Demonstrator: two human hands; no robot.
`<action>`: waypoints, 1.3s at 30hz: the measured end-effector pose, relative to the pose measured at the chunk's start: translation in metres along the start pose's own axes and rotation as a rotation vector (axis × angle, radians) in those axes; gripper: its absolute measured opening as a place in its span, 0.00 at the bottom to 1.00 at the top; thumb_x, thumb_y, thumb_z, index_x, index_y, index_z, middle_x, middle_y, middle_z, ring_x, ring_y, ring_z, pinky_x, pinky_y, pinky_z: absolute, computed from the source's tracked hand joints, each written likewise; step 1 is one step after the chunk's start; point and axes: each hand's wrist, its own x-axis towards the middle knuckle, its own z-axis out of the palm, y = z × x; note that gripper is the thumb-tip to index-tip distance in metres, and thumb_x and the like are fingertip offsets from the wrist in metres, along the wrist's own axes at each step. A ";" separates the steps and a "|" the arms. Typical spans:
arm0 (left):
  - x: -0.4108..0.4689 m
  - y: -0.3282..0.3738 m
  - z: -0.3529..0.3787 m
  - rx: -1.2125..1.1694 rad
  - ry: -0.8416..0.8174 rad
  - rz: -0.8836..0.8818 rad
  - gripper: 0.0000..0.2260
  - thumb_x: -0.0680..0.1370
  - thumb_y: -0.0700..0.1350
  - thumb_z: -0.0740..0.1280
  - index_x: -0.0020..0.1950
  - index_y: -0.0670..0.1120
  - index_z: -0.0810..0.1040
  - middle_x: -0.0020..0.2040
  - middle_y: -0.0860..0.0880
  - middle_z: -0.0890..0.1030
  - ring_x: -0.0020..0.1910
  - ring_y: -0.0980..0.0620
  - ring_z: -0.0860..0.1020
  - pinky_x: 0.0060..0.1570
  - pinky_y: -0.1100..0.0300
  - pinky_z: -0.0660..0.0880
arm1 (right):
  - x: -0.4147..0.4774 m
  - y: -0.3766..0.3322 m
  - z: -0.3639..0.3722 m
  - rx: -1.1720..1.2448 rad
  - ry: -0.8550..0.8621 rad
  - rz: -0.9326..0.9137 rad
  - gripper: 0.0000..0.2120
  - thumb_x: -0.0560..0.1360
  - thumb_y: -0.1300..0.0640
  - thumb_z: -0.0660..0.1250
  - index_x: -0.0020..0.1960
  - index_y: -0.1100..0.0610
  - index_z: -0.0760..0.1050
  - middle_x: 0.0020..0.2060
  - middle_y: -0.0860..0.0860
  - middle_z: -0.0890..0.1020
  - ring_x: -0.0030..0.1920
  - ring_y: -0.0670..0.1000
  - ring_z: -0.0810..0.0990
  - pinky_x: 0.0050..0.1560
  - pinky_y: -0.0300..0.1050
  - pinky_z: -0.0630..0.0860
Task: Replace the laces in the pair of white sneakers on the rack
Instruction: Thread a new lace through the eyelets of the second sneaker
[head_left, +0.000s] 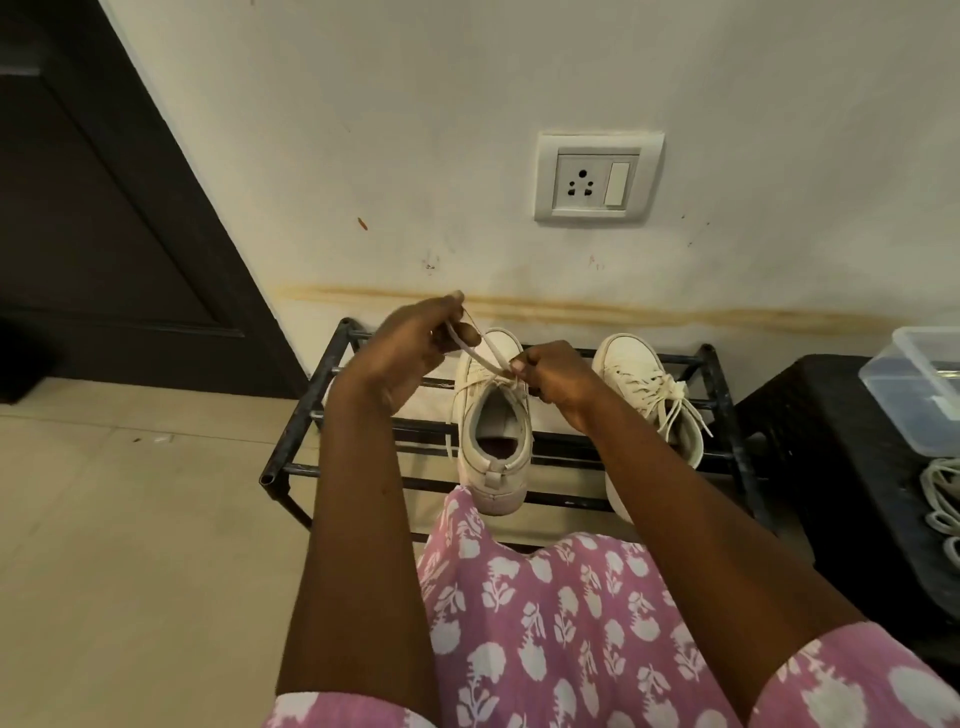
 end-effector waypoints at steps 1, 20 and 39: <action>-0.003 0.009 -0.004 -0.116 0.031 0.010 0.10 0.80 0.48 0.61 0.40 0.48 0.73 0.27 0.53 0.76 0.35 0.54 0.78 0.43 0.60 0.74 | -0.001 0.001 -0.001 -0.041 0.016 -0.032 0.08 0.77 0.67 0.61 0.49 0.69 0.79 0.33 0.50 0.77 0.36 0.45 0.73 0.32 0.36 0.67; 0.006 0.001 -0.037 0.921 0.136 0.021 0.21 0.72 0.52 0.72 0.63 0.47 0.78 0.62 0.46 0.79 0.62 0.49 0.75 0.59 0.60 0.67 | 0.001 -0.004 0.001 -0.397 0.039 -0.173 0.10 0.78 0.64 0.61 0.52 0.66 0.80 0.52 0.60 0.81 0.45 0.49 0.73 0.43 0.37 0.65; 0.027 -0.064 -0.009 0.868 0.162 0.189 0.06 0.74 0.36 0.69 0.48 0.38 0.84 0.40 0.42 0.84 0.29 0.60 0.74 0.40 0.66 0.72 | -0.002 0.006 -0.024 -0.705 0.058 -0.323 0.08 0.74 0.65 0.67 0.52 0.64 0.82 0.47 0.59 0.84 0.43 0.47 0.75 0.33 0.23 0.63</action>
